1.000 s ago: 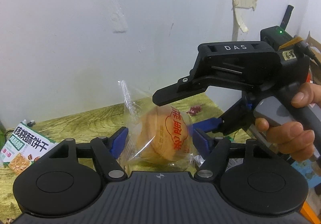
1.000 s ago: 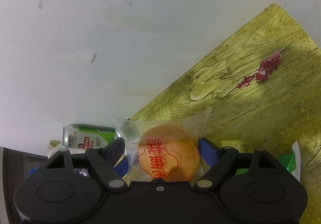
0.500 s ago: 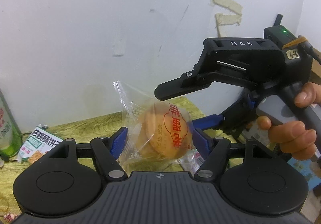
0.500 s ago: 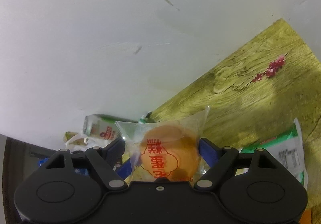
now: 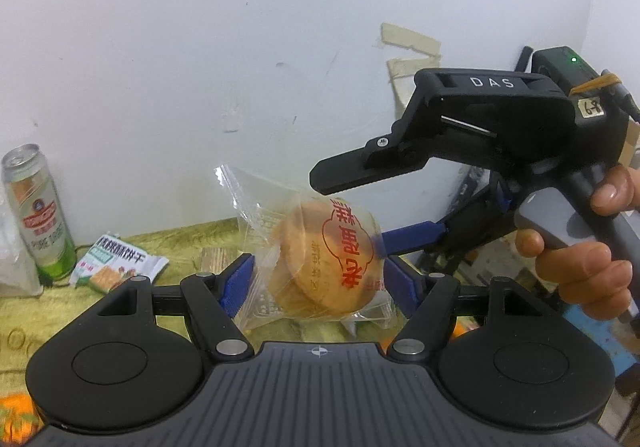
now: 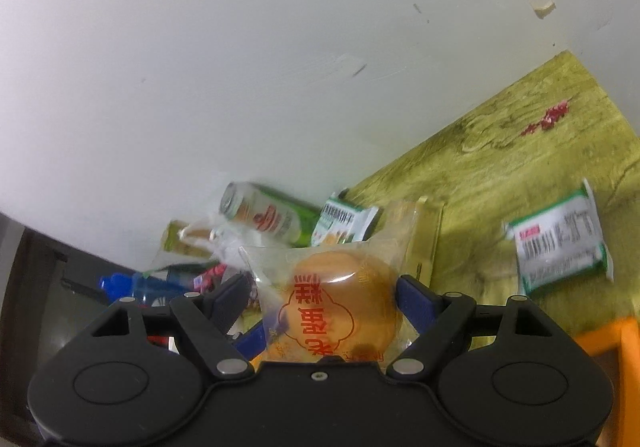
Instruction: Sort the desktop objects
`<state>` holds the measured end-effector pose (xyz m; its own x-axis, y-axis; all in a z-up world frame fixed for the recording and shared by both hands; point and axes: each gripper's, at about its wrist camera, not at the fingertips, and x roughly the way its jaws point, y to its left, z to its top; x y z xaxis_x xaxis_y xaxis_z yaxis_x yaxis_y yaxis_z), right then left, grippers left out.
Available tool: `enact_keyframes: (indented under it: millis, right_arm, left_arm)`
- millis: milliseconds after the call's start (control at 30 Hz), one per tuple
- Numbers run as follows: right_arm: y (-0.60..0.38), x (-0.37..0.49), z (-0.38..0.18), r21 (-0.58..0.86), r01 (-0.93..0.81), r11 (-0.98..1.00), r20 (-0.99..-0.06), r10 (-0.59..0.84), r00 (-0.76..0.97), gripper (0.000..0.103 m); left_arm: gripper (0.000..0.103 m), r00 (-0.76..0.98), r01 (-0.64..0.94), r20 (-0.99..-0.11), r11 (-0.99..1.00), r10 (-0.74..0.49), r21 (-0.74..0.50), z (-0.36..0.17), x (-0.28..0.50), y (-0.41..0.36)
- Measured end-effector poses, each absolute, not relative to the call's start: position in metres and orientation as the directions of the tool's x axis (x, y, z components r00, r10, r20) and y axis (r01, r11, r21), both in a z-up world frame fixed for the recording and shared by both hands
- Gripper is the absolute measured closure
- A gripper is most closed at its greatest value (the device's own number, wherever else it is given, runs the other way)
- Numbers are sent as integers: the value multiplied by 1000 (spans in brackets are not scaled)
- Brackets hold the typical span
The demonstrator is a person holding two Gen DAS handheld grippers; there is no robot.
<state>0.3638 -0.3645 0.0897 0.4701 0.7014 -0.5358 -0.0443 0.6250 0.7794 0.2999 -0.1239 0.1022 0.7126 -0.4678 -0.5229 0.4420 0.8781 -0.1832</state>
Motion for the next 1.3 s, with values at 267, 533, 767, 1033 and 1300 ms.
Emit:
enact_keyframes:
  millis: [267,533,767,1033,1300]
  right_arm:
    - [-350,306,104,758,-79,648,-549,698,460,23]
    - [-343,261,95,757,-101,645,-550,713,435,23]
    - [-343,238,59,762,-69,644,-577,724,379,23]
    - [-342,219,3,772,-16,635,-602,740,301,23]
    - [-347,203,-24,800,-25,600,-571,772,279,23]
  left_arm:
    - [32,706,446,-519,872,-482,-202,105,240,-107]
    - [32,673,426,-543,863,-502,-270,85,206,-92]
    - [32,615,416,-590,851,-524,-322,46,185,-85]
    - [31,525,413,-666,843,-530,-345,-4,169,-80]
    - [10,559,456,-655,848,-509,-270,-14,137,-76]
